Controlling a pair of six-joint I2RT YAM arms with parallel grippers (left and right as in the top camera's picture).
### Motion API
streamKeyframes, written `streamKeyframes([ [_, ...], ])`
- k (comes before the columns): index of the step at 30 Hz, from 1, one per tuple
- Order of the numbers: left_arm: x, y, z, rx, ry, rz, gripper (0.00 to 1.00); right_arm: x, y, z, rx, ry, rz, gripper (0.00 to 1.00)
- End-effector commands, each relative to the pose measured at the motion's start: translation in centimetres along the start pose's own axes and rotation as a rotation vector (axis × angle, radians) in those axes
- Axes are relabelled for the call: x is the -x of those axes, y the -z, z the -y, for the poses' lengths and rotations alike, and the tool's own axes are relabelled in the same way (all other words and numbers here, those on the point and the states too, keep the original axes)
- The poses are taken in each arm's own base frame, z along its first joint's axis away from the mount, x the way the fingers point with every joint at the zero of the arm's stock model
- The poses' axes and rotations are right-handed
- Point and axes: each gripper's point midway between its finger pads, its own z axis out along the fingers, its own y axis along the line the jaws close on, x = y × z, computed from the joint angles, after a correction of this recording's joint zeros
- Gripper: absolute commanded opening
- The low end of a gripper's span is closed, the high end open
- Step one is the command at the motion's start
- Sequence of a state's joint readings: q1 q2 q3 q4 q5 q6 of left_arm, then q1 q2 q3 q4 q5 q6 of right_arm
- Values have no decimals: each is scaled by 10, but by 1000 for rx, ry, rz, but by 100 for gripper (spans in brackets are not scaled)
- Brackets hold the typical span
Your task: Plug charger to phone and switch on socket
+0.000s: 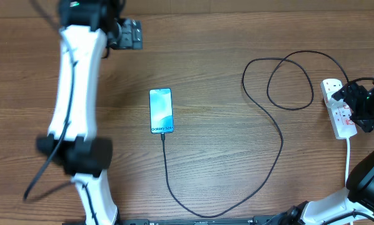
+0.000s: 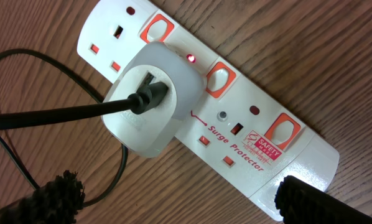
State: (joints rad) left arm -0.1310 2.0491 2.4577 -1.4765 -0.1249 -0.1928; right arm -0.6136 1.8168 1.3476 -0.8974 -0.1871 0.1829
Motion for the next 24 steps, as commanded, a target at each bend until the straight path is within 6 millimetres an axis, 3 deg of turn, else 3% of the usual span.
streamKeyframes([
  [1,8,66,-7,-19,33,145,100,7,8,-6,17,9,30,100],
  [7,3,142,-18,-51,54,302,100,7,8,-6,17,9,30,100],
  [13,-8,192,-29,-70,72,407,100,7,8,-6,17,9,30,100],
  [18,-16,213,-44,-56,101,445,100,7,8,-6,17,9,30,100],
  [24,-17,218,-74,3,168,462,100,7,8,-6,17,9,30,100],
])
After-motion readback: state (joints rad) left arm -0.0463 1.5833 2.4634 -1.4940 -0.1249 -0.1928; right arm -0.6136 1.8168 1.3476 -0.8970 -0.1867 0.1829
